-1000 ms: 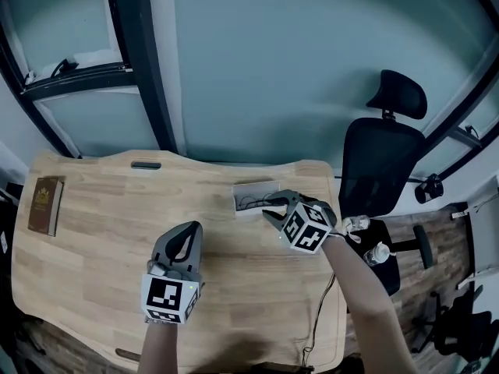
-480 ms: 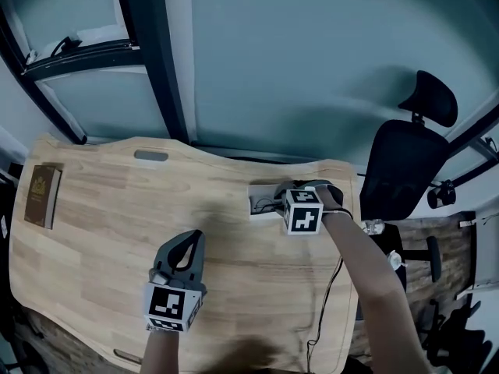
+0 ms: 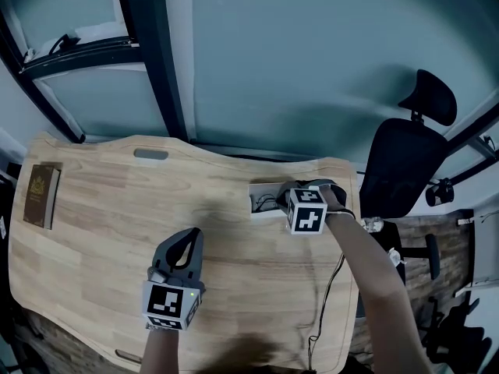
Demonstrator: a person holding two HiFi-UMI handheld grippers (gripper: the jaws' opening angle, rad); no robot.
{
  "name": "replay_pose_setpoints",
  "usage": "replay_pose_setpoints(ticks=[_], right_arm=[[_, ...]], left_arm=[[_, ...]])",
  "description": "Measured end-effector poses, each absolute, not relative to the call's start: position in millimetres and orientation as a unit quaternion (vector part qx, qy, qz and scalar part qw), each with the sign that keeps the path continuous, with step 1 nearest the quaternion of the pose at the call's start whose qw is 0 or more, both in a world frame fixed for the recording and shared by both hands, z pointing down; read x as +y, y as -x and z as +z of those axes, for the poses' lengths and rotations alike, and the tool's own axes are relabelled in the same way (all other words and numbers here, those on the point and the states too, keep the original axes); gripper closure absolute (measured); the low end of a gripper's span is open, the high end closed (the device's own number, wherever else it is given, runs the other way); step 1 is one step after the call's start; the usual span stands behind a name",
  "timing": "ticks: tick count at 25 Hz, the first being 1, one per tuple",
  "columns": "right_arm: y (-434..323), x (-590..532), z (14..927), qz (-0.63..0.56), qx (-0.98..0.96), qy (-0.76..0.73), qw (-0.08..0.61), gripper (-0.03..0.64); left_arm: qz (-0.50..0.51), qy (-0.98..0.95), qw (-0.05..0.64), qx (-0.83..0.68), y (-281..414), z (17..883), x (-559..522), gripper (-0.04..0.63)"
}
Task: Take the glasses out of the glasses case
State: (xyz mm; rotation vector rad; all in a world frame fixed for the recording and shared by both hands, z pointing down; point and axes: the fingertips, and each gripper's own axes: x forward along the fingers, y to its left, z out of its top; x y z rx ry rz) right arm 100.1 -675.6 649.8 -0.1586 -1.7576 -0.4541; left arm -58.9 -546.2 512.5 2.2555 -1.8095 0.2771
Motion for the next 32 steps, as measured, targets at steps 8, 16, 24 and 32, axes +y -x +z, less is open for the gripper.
replay_pose_setpoints(ticks=[8, 16, 24, 32], right_arm=[[-103.3, -666.1, 602.0, -0.219, -0.772, 0.02, 0.596, 0.601], [-106.4, -632.3, 548.8, -0.235, -0.786, -0.044, 0.57, 0.601], [-119.2, -564.3, 477.3, -0.234, -0.809, -0.175, 0.511, 0.601], [-119.2, -469.9, 393.8, -0.202, -0.833, -0.355, 0.372, 0.601]], left_arm=[[0.08, -0.779, 0.092, -0.615, 53.3, 475.6, -530.7, 0.58], [0.064, -0.787, 0.06, -0.611, 51.5, 436.2, -501.1, 0.58], [0.043, -0.81, 0.014, -0.585, 44.9, 392.0, -454.9, 0.578], [0.013, -0.83, -0.012, -0.557, 46.3, 360.0, -399.8, 0.578]])
